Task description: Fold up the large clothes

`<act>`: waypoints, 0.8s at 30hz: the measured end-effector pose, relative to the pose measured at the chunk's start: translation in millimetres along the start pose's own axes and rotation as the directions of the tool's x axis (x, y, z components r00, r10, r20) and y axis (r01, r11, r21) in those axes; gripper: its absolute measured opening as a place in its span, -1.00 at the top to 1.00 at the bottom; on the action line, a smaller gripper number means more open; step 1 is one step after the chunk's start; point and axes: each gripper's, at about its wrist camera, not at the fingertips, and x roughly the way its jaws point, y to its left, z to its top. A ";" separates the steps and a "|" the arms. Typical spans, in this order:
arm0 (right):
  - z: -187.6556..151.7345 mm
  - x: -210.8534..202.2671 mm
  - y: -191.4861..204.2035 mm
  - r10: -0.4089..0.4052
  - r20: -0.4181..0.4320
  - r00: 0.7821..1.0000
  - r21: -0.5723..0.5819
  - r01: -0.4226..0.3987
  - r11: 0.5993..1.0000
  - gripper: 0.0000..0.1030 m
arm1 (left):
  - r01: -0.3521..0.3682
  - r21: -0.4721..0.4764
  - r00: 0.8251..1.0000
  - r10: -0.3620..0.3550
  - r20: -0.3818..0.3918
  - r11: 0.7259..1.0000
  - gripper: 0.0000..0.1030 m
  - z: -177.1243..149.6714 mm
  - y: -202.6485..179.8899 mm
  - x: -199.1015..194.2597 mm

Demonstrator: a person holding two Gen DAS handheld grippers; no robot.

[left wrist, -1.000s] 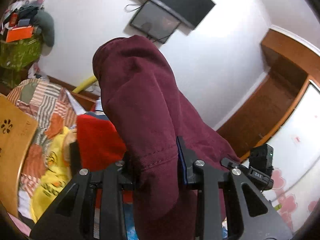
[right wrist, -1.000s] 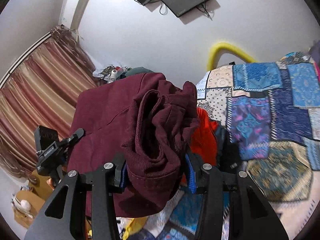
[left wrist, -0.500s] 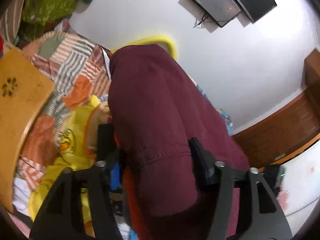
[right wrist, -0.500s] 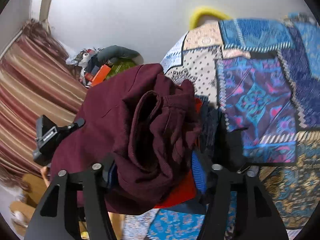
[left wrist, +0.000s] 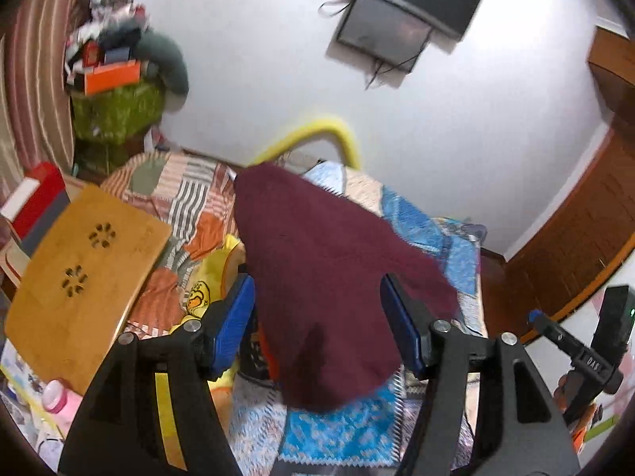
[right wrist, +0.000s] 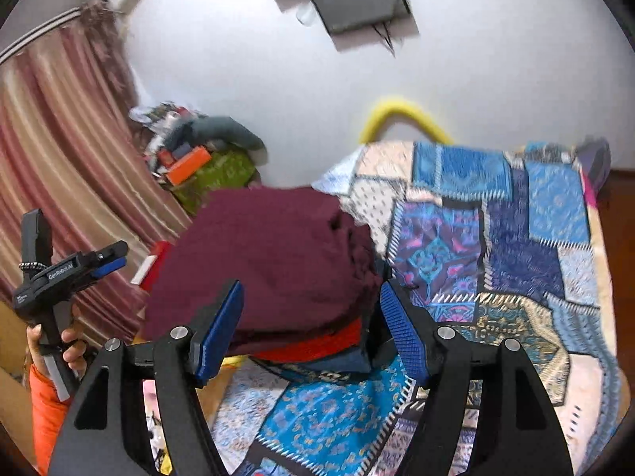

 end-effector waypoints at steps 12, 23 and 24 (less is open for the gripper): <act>-54.4 -171.9 91.5 0.077 0.321 0.944 -0.205 -0.010 0.979 -0.54 | -0.052 0.241 0.934 -0.039 0.356 0.969 -0.34 -101.6 -119.9 -199.3; -128.6 -235.6 117.1 0.037 0.545 0.837 -0.250 0.120 0.961 -0.74 | -0.263 0.270 0.759 0.026 0.650 0.926 -0.65 -230.0 -183.8 -279.4; -132.0 -236.6 117.8 0.030 0.553 0.833 -0.248 0.130 0.960 -0.78 | -0.253 0.259 0.752 0.021 0.658 0.932 -0.67 -234.3 -182.6 -282.1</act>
